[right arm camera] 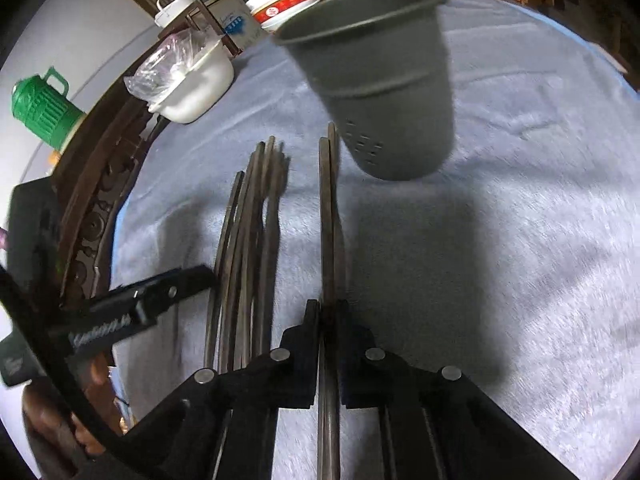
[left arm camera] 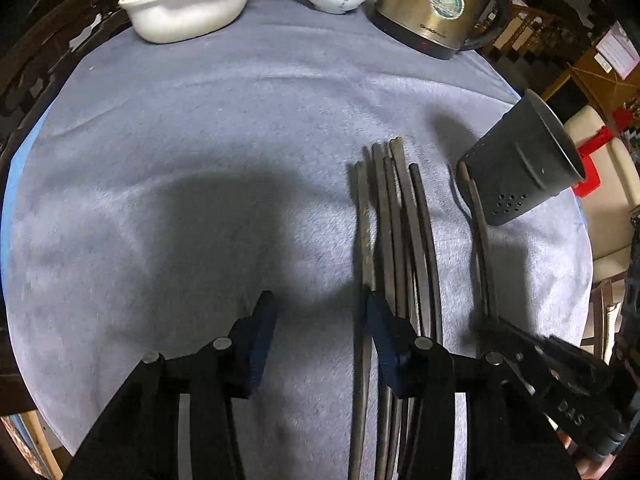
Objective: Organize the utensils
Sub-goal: 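Lower the right tool to the chopsticks and pinch one chopstick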
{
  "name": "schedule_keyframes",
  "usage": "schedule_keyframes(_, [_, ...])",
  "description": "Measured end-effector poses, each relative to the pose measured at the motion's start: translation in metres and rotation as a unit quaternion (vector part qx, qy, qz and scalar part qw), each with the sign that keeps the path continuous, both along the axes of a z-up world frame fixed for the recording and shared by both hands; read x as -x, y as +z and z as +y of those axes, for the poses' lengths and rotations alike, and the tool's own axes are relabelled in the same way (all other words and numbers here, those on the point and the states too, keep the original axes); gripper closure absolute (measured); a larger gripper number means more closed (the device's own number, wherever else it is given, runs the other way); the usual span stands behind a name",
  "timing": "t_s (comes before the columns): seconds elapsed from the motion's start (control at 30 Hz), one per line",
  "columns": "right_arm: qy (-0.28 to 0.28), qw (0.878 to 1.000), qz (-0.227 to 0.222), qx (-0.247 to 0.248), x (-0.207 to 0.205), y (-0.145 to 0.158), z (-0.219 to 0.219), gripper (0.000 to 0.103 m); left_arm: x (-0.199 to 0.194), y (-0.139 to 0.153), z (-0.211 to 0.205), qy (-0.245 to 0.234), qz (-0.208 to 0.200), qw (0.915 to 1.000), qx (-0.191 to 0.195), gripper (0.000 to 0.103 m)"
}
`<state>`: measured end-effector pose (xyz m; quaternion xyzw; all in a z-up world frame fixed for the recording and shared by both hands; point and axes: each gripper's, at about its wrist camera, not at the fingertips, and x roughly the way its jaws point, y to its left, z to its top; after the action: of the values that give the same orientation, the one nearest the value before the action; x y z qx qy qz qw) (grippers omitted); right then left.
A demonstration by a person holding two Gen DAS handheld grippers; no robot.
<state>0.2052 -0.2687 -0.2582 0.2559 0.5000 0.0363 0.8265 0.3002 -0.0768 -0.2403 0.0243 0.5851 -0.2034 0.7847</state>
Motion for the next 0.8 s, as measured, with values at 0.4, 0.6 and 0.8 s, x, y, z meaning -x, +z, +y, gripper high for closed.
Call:
schedule_keyframes(0.4, [-0.012, 0.999, 0.004, -0.034, 0.014, 0.000, -0.019, 0.089, -0.008, -0.005, 0.013, -0.011, 0.006, 0.9996, 0.025, 0.091])
schedule_keyframes(0.6, [-0.023, 1.000, -0.007, 0.004, -0.006, 0.004, -0.023, 0.086, -0.005, -0.005, 0.025, -0.027, 0.012, 0.9991, 0.029, 0.091])
schedule_keyframes(0.8, [-0.042, 0.999, -0.014, 0.003, -0.028, 0.001, -0.024, 0.082, -0.020, 0.000, 0.030, -0.014, 0.011, 0.9997, 0.017, 0.089])
